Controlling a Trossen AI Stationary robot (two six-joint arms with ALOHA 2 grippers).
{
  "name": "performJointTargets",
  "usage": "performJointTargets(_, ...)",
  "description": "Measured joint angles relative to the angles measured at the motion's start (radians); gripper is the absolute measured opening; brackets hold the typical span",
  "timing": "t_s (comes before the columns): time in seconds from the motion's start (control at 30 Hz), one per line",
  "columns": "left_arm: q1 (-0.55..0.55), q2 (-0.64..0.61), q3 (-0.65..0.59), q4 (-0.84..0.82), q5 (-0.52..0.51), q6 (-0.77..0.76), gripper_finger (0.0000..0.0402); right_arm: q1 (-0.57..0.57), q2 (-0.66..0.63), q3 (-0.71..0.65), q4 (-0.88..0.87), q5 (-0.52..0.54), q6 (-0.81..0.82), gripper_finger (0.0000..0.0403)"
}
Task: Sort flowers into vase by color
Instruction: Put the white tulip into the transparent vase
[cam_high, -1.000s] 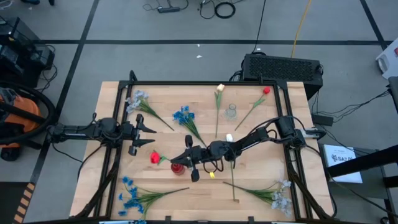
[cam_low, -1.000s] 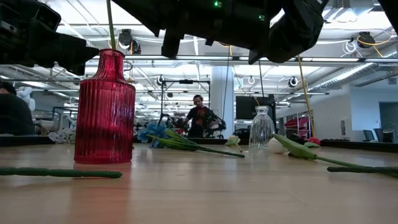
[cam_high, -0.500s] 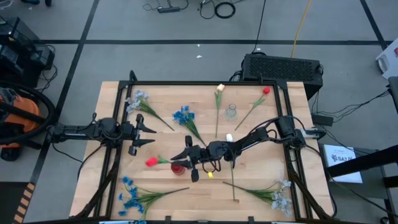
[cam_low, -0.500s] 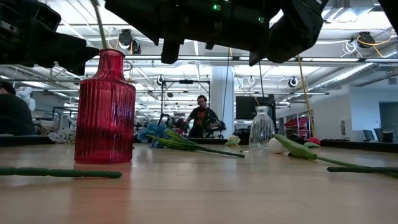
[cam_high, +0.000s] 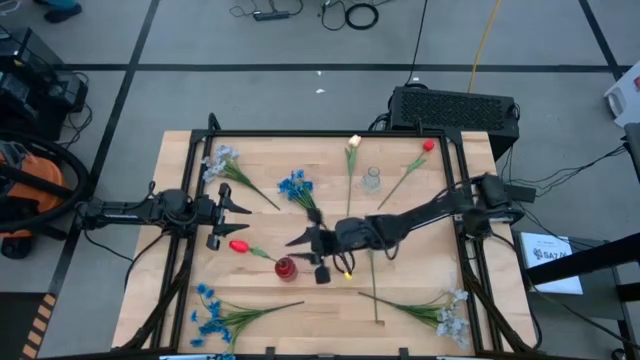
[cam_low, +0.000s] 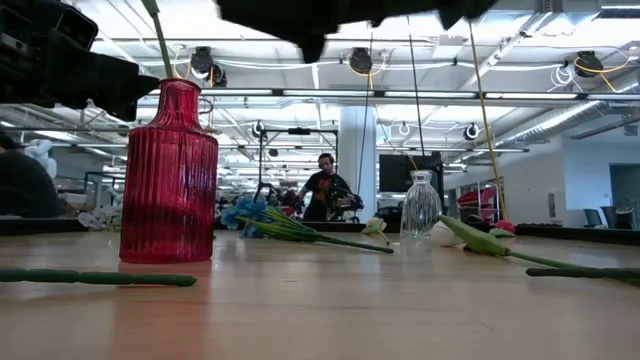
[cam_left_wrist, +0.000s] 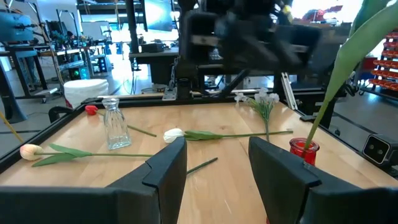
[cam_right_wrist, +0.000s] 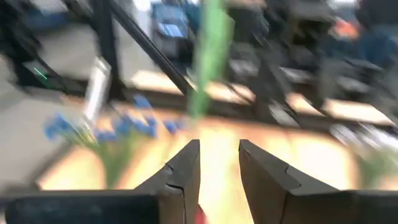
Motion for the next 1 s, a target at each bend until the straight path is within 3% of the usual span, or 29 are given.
performJointTargets(0.2, 0.000, 0.000, 0.000, 0.000, 0.000, 0.000, 0.0180, -0.003, -0.184, 0.000, -0.469, 0.172, 0.096, 0.0083)
performJointTargets(0.4, 0.000, 0.000, 0.000, 0.000, 0.000, 0.000, 0.0180, -0.014, -0.309, 0.000, -0.925, 0.163, 0.268, 0.0059)
performJointTargets(0.57, 0.000, 0.000, 0.000, 0.000, 0.000, 0.000, 0.0180, -0.014, -0.380, -0.011, -1.231, 0.171, 0.292, 0.0038)
performJointTargets(0.77, 0.000, 0.000, 0.000, 0.000, 0.000, 0.000, 0.0180, -0.042, -0.515, -0.181, -1.287, 0.150, 0.317, 0.0016)
performJointTargets(1.0, 0.000, 0.000, 0.000, 0.000, 0.000, 0.000, 0.0180, -0.053, -0.691, -0.386, -1.244, 0.084, 0.550, 0.0008)
